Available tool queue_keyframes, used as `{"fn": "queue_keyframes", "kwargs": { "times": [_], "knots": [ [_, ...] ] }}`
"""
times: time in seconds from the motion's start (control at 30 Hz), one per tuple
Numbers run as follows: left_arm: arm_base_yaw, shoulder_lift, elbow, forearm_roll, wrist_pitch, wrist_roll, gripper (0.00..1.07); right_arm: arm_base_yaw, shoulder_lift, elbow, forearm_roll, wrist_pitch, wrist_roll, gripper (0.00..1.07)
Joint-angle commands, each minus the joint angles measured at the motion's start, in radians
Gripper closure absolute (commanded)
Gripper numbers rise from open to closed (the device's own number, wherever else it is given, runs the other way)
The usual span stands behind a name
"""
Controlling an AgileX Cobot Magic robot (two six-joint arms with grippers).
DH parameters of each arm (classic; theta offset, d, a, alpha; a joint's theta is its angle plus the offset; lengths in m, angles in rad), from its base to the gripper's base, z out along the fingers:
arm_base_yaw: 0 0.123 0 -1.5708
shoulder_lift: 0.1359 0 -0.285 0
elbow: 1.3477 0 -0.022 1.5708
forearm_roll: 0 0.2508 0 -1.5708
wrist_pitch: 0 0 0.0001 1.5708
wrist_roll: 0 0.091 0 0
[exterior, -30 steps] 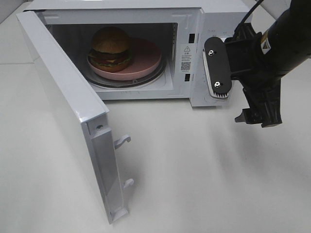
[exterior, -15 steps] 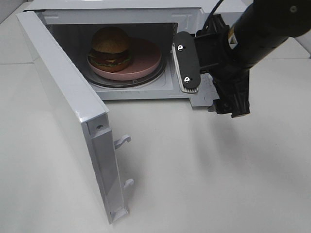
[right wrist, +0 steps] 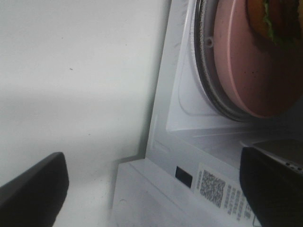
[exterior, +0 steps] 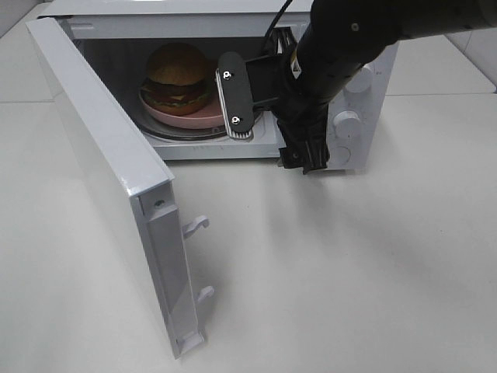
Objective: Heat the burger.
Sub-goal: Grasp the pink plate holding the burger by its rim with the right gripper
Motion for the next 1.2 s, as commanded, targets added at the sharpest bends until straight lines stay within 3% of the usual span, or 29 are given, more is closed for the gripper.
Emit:
{"fn": "queue_keyframes", "kwargs": {
  "times": [0.03,1.2],
  "knots": [
    [0.004,-0.013,0.001,0.001,-0.002,-0.005,0.07,0.003,0.016,-0.018,0.004,-0.017,0.008,0.17],
    [0.004,-0.013,0.001,0.005,-0.002,-0.005,0.07,0.002,0.388,-0.373,0.004,-0.131,0.113,0.24]
  ]
}}
